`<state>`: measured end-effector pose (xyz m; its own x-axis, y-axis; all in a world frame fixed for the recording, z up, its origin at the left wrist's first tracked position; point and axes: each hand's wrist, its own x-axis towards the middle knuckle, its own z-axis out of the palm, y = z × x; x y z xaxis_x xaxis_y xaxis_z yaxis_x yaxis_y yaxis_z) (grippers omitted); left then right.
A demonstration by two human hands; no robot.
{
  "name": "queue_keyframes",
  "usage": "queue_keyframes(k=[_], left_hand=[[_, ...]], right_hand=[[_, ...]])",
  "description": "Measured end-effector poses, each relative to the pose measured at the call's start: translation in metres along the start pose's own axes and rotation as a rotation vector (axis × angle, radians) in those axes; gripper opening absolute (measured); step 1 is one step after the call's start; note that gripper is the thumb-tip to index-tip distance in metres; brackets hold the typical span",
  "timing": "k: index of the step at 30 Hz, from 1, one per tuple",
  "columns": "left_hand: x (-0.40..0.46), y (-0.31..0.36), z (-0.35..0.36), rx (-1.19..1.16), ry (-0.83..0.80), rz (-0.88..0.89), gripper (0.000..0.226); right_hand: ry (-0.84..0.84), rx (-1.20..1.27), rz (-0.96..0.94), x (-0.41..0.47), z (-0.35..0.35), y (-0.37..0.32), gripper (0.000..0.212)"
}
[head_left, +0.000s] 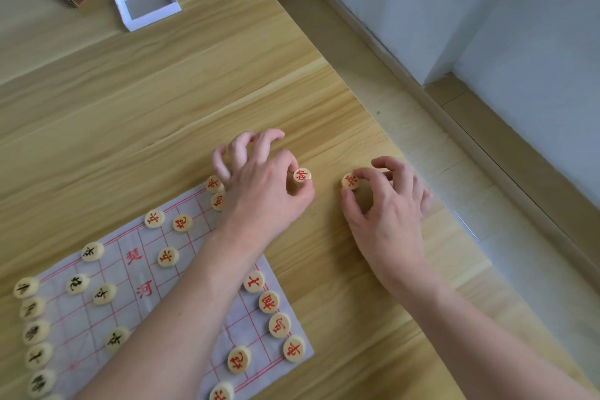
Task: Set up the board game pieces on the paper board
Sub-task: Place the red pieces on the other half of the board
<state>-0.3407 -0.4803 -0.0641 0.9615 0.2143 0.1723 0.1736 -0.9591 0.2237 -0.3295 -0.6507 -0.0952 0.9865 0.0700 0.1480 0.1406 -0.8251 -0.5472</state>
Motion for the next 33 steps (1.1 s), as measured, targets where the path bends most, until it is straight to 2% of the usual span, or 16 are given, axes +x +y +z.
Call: queue_keyframes(k=[6, 14, 33], left_hand=[[-0.029, -0.018, -0.018, 0.005, 0.039, -0.064, 0.018], [-0.077, -0.035, -0.040, -0.010, 0.061, -0.269, 0.022], [-0.115, -0.040, -0.035, 0.075, 0.018, -0.281, 0.017]], right_hand=[[-0.045, 0.051, -0.043, -0.009, -0.003, -0.013, 0.015], [-0.087, 0.070, -0.093, -0.029, -0.001, -0.043, 0.013], [-0.168, 0.023, -0.123, -0.054, 0.006, -0.059, 0.018]])
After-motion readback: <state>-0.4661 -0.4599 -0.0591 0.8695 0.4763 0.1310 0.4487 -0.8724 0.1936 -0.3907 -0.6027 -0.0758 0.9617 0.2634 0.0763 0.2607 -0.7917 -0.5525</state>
